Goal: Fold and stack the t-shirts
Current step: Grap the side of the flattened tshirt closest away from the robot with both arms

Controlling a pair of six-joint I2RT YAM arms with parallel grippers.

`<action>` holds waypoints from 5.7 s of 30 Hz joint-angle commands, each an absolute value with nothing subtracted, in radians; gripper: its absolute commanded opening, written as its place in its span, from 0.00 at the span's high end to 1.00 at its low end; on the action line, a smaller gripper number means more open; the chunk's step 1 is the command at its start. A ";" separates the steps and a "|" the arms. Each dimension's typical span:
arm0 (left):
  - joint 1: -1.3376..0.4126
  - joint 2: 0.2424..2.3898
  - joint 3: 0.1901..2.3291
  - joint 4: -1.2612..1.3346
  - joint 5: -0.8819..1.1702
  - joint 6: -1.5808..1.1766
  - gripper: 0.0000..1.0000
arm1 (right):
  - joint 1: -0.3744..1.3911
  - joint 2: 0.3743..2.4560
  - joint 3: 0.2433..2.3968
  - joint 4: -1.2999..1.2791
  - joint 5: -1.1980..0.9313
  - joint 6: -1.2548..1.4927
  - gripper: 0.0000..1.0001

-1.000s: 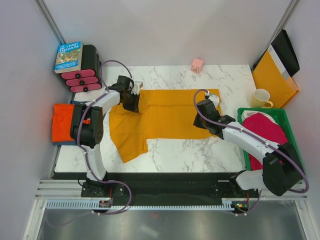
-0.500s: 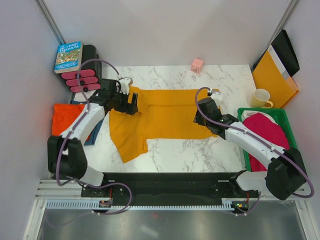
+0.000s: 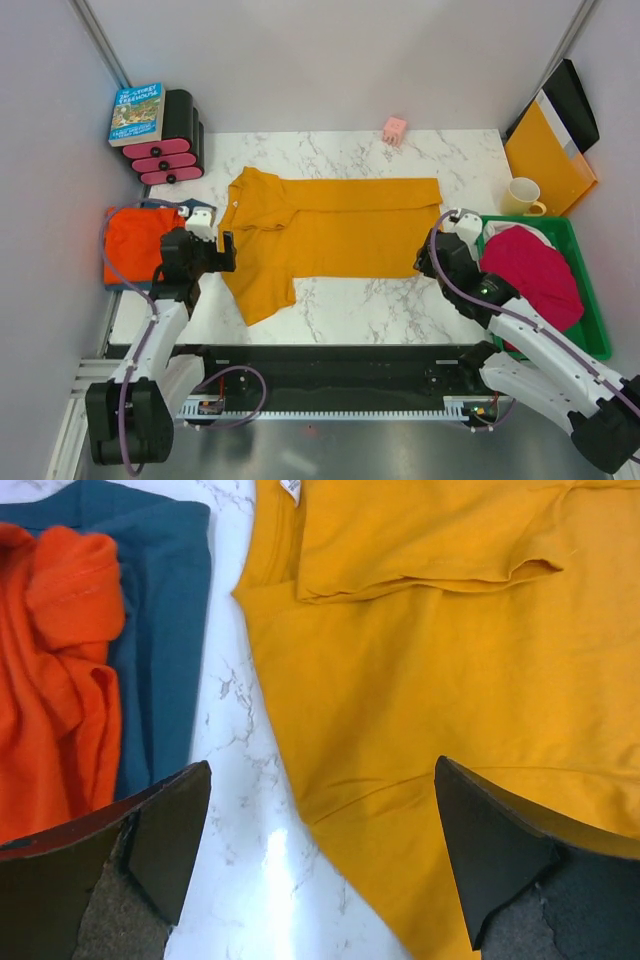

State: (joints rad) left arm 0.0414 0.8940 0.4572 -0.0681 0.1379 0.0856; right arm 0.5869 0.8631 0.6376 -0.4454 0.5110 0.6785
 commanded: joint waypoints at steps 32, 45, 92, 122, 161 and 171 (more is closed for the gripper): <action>-0.040 1.437 0.230 1.123 0.061 0.020 0.00 | 0.597 0.931 0.827 -0.539 0.871 0.519 0.45; -0.040 1.437 0.230 1.124 0.063 0.020 0.00 | 0.597 0.853 0.722 -0.501 0.660 0.597 0.47; -0.847 0.939 0.643 -0.985 -0.517 -1.287 0.62 | 0.597 0.785 0.653 -0.517 0.492 0.572 0.45; -0.641 1.115 0.526 -0.744 -0.334 -1.206 0.50 | 0.595 0.807 0.644 -0.492 0.483 0.557 0.45; -0.647 1.164 0.838 -0.753 -0.365 -0.965 0.98 | 0.575 1.242 0.718 -0.546 0.618 0.778 0.57; -0.646 1.147 0.830 -0.741 -0.362 -0.937 0.98 | 0.549 1.376 0.739 -0.491 0.724 0.775 0.56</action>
State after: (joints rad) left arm -0.6456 1.1625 0.8082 -0.7601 -0.3393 -0.9787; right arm 0.5640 1.3437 0.7074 -0.5285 0.6510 0.7605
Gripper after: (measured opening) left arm 0.031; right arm 0.441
